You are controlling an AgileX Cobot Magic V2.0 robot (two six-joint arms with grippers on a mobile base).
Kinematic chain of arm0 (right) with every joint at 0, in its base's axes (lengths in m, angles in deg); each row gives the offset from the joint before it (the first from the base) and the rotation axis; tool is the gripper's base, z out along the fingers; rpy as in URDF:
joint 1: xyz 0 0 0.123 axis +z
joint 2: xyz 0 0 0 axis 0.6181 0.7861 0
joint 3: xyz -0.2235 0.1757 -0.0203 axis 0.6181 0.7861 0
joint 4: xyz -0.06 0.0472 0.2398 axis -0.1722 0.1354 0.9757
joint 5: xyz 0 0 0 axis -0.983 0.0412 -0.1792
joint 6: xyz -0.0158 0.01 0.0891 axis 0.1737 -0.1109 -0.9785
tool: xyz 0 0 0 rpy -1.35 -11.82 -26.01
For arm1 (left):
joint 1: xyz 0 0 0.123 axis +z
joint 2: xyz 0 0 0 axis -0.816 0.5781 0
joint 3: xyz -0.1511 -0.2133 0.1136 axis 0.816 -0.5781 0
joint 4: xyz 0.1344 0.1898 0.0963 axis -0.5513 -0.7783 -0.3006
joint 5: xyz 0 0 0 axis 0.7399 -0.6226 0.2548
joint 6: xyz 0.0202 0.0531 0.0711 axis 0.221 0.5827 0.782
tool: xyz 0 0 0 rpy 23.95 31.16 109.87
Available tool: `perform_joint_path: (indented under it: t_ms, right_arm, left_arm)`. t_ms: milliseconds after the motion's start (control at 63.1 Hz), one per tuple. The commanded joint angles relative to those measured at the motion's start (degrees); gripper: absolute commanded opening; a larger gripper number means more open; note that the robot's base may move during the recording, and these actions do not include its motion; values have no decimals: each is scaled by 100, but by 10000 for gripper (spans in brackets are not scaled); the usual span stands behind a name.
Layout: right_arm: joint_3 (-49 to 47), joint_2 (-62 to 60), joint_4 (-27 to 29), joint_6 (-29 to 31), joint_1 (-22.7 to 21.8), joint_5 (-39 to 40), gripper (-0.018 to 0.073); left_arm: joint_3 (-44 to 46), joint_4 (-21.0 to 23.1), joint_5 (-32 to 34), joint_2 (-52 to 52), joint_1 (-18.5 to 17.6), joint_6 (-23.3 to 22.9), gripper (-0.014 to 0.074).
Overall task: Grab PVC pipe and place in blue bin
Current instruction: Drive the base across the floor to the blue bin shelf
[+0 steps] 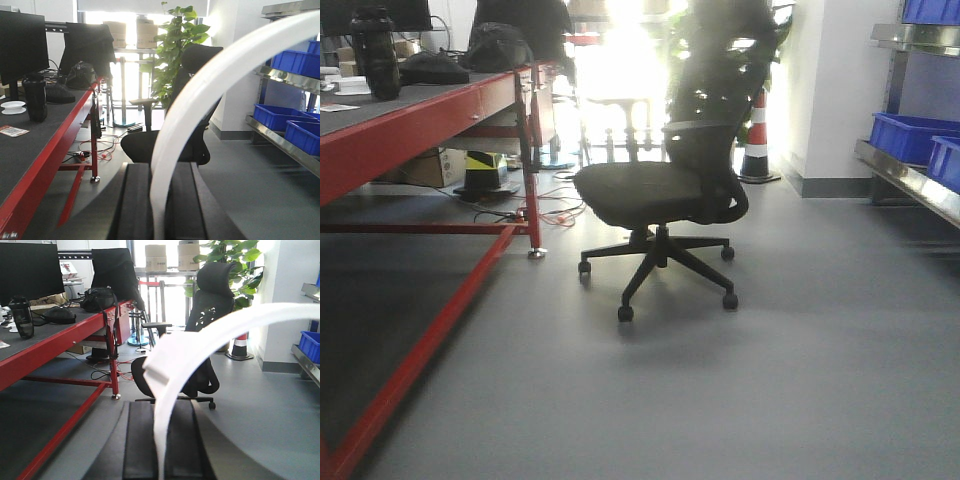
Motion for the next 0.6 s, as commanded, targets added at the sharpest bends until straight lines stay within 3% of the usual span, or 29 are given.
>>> perform_joint_path:
  t_ms: [0,587]
  right_arm:
    - [-2,-42,-20,18,8,138,-168]
    - [-2,-42,-20,18,8,138,-168]
  left_arm:
    - [3,3,151,-30,9,-25,-111]
    - [3,3,151,-30,9,-25,-111]
